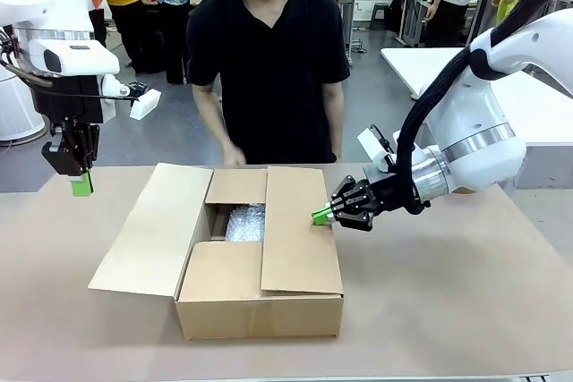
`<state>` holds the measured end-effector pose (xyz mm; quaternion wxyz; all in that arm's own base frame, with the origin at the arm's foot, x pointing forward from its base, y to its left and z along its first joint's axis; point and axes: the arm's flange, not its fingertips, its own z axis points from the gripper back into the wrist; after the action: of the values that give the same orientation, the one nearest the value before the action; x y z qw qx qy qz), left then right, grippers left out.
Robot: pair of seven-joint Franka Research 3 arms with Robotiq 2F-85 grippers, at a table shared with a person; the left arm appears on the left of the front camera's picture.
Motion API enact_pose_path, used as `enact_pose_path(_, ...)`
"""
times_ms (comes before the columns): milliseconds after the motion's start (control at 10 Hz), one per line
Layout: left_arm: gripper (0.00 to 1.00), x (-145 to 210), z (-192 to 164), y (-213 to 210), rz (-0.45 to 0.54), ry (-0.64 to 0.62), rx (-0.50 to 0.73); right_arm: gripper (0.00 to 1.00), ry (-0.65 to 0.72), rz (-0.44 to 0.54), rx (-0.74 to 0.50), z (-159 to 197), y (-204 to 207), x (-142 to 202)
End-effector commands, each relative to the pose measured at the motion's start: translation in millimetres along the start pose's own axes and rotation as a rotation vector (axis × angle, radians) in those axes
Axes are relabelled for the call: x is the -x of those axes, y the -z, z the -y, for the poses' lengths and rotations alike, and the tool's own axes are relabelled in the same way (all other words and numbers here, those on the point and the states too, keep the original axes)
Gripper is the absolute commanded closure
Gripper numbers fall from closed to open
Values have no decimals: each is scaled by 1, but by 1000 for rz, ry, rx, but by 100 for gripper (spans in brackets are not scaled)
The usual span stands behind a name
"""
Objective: Wrap the clocks to prevent damage.
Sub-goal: Push the right (or left) flap of the Package Box to close it, then push the left (or right) flap of the Package Box to close it.
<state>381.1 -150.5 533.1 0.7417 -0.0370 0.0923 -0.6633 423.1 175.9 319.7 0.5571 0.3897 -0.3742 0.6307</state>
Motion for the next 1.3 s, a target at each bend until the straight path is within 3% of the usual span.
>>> enact_pose_path(0, 100, 0, 1, -3, 4, 0, 11, 99, 22, 10, 14, -2, 3, 5)
enact_pose_path(700, 100, 0, 0, 0, 0, 0, 0, 99, 22, 10, 14, -2, 3, 5)
enact_pose_path(800, 100, 22, -8, 11, 240, 159, 45, 99, 22, 10, 14, -2, 3, 5)
enact_pose_path(900, 100, 45, -15, 24, 389, 236, -49, 99, 22, 10, 14, -2, 3, 5)
enact_pose_path(1000, 100, 61, -41, 19, 443, 264, -46, 99, 22, 10, 14, -2, 3, 5)
enact_pose_path(1100, 100, 80, -53, 23, 561, 311, -24, 99, 22, 10, 14, -2, 3, 5)
enact_pose_path(1200, 100, 101, -38, 46, 654, 335, -71, 99, 22, 10, 14, -2, 3, 5)
